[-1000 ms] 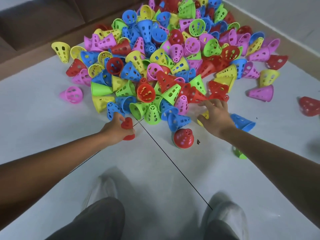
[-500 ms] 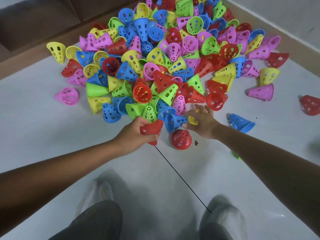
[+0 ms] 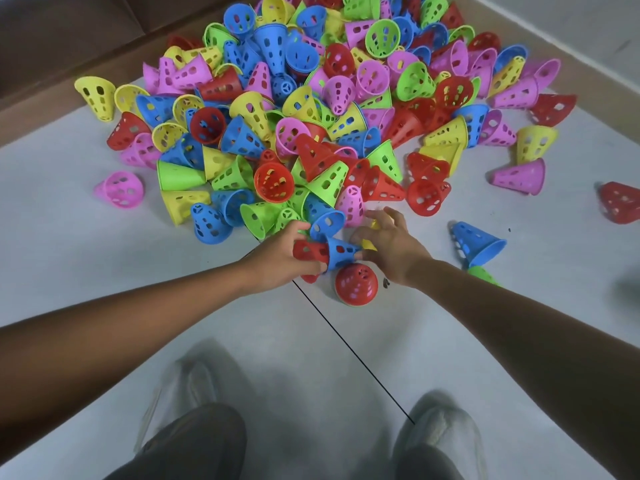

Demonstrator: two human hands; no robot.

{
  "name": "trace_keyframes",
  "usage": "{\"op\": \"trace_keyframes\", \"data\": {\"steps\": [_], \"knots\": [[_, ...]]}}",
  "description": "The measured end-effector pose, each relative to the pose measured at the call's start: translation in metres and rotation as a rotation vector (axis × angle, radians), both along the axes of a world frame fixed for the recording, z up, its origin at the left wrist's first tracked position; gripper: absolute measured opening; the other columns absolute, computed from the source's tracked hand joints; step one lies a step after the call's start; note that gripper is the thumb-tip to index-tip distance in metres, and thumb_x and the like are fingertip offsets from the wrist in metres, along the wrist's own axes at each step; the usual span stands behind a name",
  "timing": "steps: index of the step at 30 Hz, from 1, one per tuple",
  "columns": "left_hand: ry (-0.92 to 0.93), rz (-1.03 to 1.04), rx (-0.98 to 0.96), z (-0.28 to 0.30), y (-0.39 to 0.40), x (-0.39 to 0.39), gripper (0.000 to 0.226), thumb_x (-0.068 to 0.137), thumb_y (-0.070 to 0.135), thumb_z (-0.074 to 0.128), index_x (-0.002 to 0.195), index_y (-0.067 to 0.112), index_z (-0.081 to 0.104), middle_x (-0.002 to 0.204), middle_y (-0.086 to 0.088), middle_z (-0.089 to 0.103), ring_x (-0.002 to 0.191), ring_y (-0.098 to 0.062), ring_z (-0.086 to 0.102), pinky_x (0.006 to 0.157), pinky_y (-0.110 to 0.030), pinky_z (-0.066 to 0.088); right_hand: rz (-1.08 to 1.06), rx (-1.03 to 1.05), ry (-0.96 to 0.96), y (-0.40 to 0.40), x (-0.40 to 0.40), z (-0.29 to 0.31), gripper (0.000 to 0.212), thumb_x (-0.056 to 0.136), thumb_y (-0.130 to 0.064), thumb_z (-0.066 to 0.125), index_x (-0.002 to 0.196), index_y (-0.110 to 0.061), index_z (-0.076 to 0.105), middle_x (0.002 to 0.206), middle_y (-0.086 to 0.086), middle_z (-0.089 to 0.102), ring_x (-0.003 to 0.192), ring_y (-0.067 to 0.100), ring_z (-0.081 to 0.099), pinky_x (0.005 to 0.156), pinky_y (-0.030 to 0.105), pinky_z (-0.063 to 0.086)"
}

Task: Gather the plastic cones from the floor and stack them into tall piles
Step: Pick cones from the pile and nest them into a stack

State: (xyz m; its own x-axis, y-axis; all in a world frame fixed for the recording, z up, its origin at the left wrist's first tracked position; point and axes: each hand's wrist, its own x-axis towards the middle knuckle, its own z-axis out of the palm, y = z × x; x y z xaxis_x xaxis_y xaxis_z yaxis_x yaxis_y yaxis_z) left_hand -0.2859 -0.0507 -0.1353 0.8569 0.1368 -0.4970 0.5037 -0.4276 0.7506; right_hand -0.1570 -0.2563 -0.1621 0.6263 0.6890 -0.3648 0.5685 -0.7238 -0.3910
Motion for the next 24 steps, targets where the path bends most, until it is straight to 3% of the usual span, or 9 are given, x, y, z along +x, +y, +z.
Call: {"op": "trace_keyframes", "data": {"steps": [2, 6, 9, 12, 15, 17, 20, 22, 24], "knots": [[-0.009, -0.012, 0.010, -0.001, -0.002, 0.002, 0.091, 0.066, 0.046, 0.083, 0.145, 0.031, 0.040, 0.126, 0.011, 0.055, 0.107, -0.006, 0.063, 0.096, -0.032, 0.051, 0.028, 0.059, 0.017, -0.001, -0.005, -0.005, 0.029, 0.097, -0.031, 0.064, 0.125, -0.035, 0.060, 0.162, -0.002, 0.021, 0.152, 0.031, -0.002, 0.116, 0.052, 0.029], [-0.039, -0.009, 0.075, -0.004, -0.009, 0.000, 0.057, 0.079, 0.028, 0.084, 0.128, 0.025, 0.055, 0.109, 0.015, 0.062, 0.100, -0.008, 0.065, 0.087, -0.026, 0.054, -0.026, 0.246, 0.080, -0.001, -0.019, -0.011, 0.023, 0.098, -0.025, 0.063, 0.120, -0.031, 0.066, 0.158, -0.001, 0.030, 0.149, 0.032, 0.008, 0.119, 0.044, 0.021], [-0.054, -0.006, 0.131, -0.005, -0.016, -0.005, 0.050, 0.076, 0.029, 0.085, 0.119, 0.023, 0.059, 0.105, 0.009, 0.067, 0.096, -0.010, 0.066, 0.081, -0.025, 0.054, -0.186, 0.360, 0.195, -0.003, -0.025, -0.008, 0.022, 0.102, -0.030, 0.056, 0.120, -0.033, 0.068, 0.148, -0.003, 0.044, 0.143, 0.025, 0.025, 0.116, 0.030, 0.020], [-0.068, -0.004, 0.160, -0.004, -0.023, -0.009, 0.049, 0.072, 0.030, 0.088, 0.111, 0.022, 0.059, 0.102, 0.007, 0.067, 0.094, -0.011, 0.065, 0.077, -0.021, 0.051, -0.382, 0.517, 0.332, -0.007, -0.035, 0.008, 0.027, 0.105, -0.039, 0.048, 0.121, -0.031, 0.069, 0.132, -0.006, 0.056, 0.127, 0.013, 0.048, 0.111, 0.032, 0.039], [-0.064, 0.013, 0.179, 0.004, -0.027, -0.013, 0.052, 0.072, 0.027, 0.087, 0.111, 0.017, 0.055, 0.103, 0.005, 0.063, 0.093, -0.011, 0.061, 0.068, -0.015, 0.043, -0.662, 0.685, 0.481, -0.014, -0.045, 0.028, 0.026, 0.105, -0.035, 0.051, 0.113, -0.026, 0.074, 0.118, -0.006, 0.067, 0.101, 0.004, 0.061, 0.081, 0.018, 0.055], [-0.046, 0.027, 0.145, 0.009, -0.026, -0.015, 0.053, 0.074, 0.027, 0.086, 0.112, 0.017, 0.050, 0.105, 0.005, 0.060, 0.094, -0.010, 0.059, 0.067, -0.020, 0.042, -0.847, 0.777, 0.527, -0.023, -0.050, 0.033, 0.019, 0.100, -0.036, 0.061, 0.102, -0.029, 0.078, 0.108, -0.010, 0.073, 0.094, 0.009, 0.064, 0.077, 0.028, 0.057], [0.007, 0.052, 0.050, 0.018, -0.022, -0.018, 0.059, 0.074, 0.038, 0.083, 0.115, 0.018, 0.045, 0.108, 0.001, 0.061, 0.098, -0.017, 0.062, 0.077, -0.032, 0.049, -1.113, 0.890, 0.581, -0.038, -0.054, 0.039, 0.010, 0.088, -0.031, 0.076, 0.093, -0.023, 0.081, 0.097, -0.011, 0.077, 0.093, 0.015, 0.066, 0.091, 0.048, 0.057], [0.024, 0.110, -0.043, 0.022, -0.018, -0.019, 0.067, 0.062, 0.048, 0.077, 0.114, 0.020, 0.043, 0.110, -0.006, 0.065, 0.106, -0.024, 0.065, 0.092, -0.045, 0.052, -1.231, 0.911, 0.605, -0.046, -0.059, 0.042, 0.011, 0.085, -0.027, 0.079, 0.093, -0.020, 0.080, 0.091, -0.008, 0.077, 0.090, 0.015, 0.067, 0.087, 0.047, 0.059], [0.002, 0.168, -0.152, 0.027, -0.016, -0.019, 0.074, 0.054, 0.051, 0.074, 0.114, 0.021, 0.043, 0.114, -0.011, 0.065, 0.111, -0.027, 0.067, 0.100, -0.048, 0.053, -1.294, 0.944, 0.631, -0.054, -0.064, 0.043, 0.014, 0.084, -0.026, 0.080, 0.098, -0.021, 0.079, 0.099, -0.005, 0.077, 0.092, 0.017, 0.069, 0.079, 0.041, 0.061]]}}
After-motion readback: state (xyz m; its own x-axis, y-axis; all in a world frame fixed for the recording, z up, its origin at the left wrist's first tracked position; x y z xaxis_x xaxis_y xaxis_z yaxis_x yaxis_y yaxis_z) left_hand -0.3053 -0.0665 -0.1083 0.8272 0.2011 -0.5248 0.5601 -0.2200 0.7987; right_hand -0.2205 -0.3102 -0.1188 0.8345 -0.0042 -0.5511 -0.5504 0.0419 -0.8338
